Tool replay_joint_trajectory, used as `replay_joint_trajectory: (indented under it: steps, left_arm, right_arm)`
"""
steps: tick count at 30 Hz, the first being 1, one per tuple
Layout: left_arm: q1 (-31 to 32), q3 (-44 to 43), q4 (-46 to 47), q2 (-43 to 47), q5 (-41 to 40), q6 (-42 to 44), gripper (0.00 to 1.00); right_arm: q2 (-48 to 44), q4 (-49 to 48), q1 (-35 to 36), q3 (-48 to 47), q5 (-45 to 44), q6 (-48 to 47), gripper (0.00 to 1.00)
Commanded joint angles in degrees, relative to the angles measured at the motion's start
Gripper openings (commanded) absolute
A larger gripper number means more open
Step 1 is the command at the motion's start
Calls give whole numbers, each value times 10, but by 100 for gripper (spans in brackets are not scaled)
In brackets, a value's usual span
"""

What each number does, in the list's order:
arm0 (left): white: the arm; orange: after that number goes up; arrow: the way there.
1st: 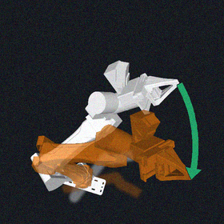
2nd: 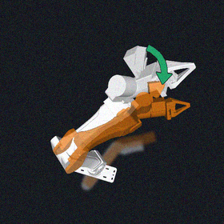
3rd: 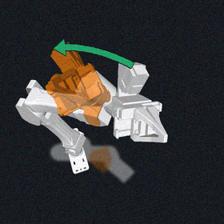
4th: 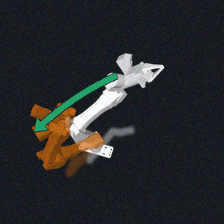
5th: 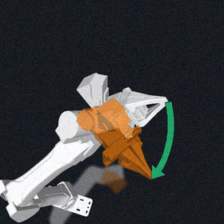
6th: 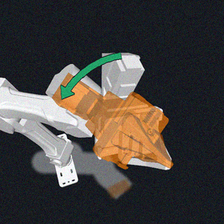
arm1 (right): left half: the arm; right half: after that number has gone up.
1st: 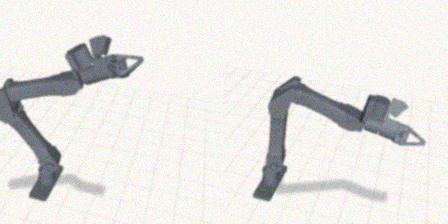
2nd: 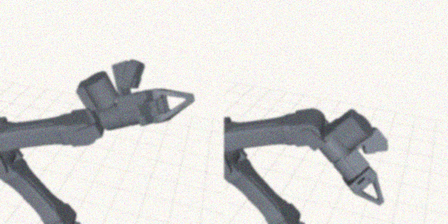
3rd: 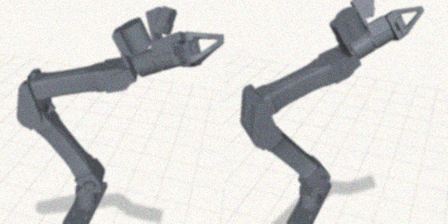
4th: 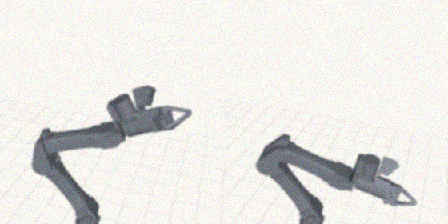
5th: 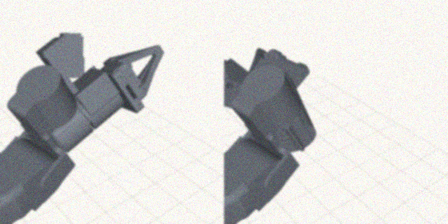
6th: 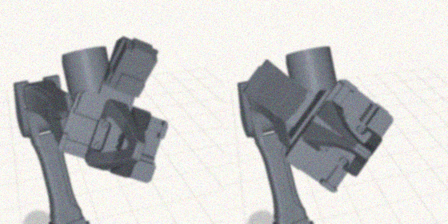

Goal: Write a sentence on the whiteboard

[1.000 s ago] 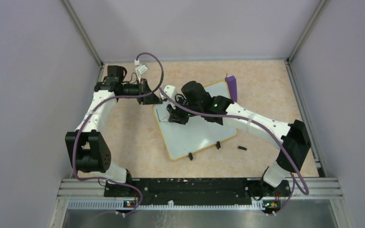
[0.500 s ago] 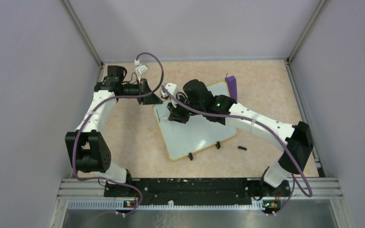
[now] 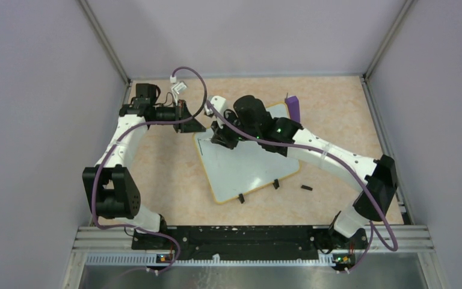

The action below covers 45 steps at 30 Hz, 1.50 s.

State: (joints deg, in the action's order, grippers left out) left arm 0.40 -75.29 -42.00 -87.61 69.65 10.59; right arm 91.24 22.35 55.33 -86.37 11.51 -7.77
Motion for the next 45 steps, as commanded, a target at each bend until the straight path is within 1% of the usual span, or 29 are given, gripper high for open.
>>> replay_joint_trajectory:
  steps: [1, 12, 29, 37, 45]
  left_arm:
    - [0, 7, 15, 17, -1, -2, 0]
    - [-1, 7, 15, 17, -1, 0, 0]
    - [-1, 9, 16, 18, -2, 0, 0]
    - [-1, 9, 16, 18, -3, 0, 0]
    - [0, 7, 17, 13, -4, -2, 0]
  right_arm:
    - [0, -24, 4, -38, -8, 5, 0]
    - [17, -26, 4, -33, 1, 1, 0]
    - [37, -39, 4, -41, -22, -10, 0]
    - [33, -37, -9, -41, -32, -5, 0]
    - [9, -35, -25, -14, -39, -4, 0]
